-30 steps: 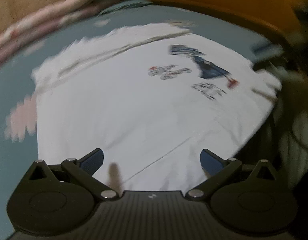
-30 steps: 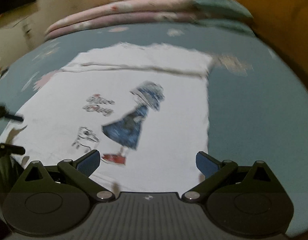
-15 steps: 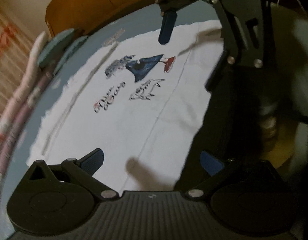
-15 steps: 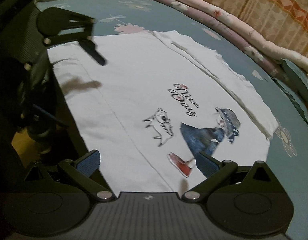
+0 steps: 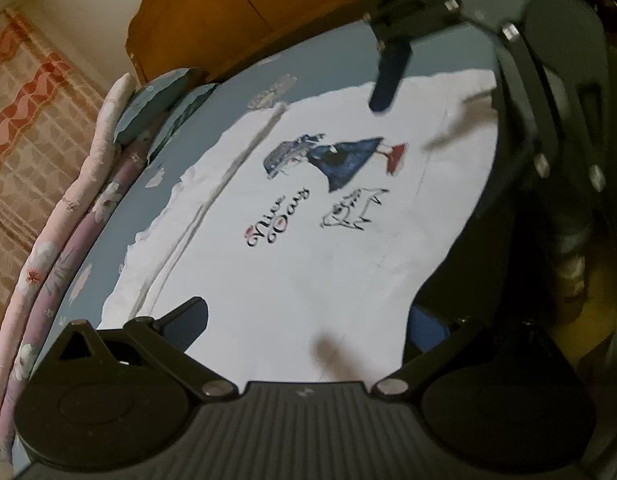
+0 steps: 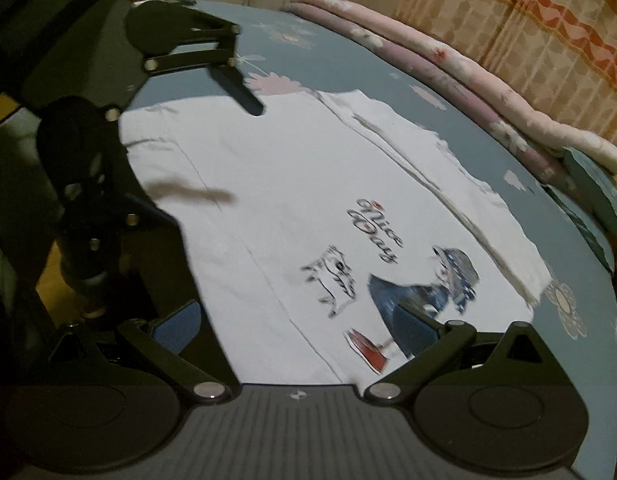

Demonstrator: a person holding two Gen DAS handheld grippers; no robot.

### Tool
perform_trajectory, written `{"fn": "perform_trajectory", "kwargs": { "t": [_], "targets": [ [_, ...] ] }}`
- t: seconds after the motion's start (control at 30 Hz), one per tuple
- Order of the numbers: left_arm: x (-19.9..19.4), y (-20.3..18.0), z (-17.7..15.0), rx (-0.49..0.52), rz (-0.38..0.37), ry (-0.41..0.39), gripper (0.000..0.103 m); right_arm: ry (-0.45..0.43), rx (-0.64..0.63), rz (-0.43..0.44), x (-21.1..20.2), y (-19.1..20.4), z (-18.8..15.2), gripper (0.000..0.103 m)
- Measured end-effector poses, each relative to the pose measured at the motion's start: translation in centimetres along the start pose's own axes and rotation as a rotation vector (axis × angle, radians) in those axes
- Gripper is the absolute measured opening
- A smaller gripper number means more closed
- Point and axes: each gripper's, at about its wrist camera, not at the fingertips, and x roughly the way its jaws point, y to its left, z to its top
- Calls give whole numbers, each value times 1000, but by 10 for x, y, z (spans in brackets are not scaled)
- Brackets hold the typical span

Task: Fold clothes
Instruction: 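Bring the right gripper toward the left gripper above the shirt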

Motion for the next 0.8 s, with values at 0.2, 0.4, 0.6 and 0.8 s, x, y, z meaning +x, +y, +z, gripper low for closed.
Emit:
{"fn": "perform_trajectory", "kwargs": {
  "t": [0.2,0.4,0.6,0.8],
  "targets": [
    [1,2,2,-5,0,2,102,-5,-75,-44,24,24,13,103],
    [0,4,-1,-25,-10,-3,102,-27,-129,-186,35,36,19,103],
    [4,2,-3,-51,-24,2,102,-5,-250,-329,42,43,15,103],
    [13,-4,-3,-66,-30,10,102,-30,-235,-378,32,39,19,103]
  ]
}}
